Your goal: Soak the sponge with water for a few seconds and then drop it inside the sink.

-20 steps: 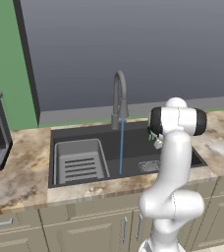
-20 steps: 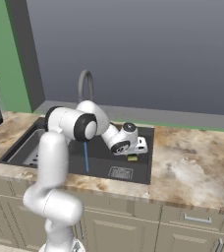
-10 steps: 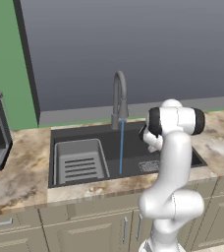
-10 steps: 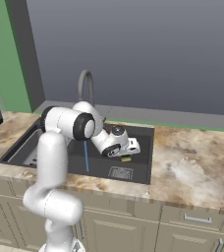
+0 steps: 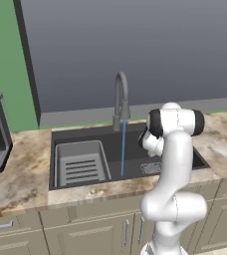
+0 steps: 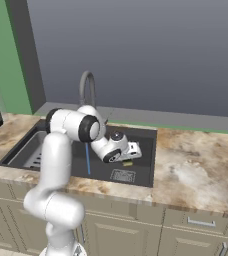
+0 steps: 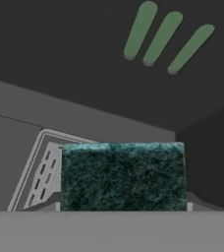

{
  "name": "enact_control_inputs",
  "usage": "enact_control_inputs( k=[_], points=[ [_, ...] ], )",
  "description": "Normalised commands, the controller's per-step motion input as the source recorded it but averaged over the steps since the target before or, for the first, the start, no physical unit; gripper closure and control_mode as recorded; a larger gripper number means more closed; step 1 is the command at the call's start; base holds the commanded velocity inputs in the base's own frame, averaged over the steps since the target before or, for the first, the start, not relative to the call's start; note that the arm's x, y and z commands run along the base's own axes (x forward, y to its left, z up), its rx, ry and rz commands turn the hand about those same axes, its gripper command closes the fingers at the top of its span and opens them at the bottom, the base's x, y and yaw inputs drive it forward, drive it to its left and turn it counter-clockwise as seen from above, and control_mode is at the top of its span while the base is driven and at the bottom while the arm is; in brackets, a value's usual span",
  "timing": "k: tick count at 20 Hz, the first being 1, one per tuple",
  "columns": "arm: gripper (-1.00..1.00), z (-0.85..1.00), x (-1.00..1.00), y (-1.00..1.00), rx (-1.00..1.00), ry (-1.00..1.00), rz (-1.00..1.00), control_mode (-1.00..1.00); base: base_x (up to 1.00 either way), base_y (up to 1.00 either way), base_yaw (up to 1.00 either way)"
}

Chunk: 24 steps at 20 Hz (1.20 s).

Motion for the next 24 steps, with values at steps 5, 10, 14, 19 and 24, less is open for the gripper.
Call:
enact_control_inputs(
  k=[5, 10, 14, 19, 24],
  points=[
    [1.0, -0.09, -0.02, 0.0, 0.0, 0.0, 0.0, -1.0, 0.0, 0.0, 0.0],
    [1.0, 0.0, -0.09, 0.0, 0.0, 0.01, 0.0, -1.0, 0.0, 0.0, 0.0],
    [1.0, -0.14, -0.02, 0.0, 0.0, 0.01, 0.0, -1.0, 0.0, 0.0, 0.0],
    [1.0, -0.25, -0.01, 0.0, 0.01, 0.0, 0.0, -1.0, 0.0, 0.0, 0.0],
    [1.0, -0.14, -0.01, 0.0, 0.01, 0.0, 0.0, -1.0, 0.0, 0.0, 0.0]
  ],
)
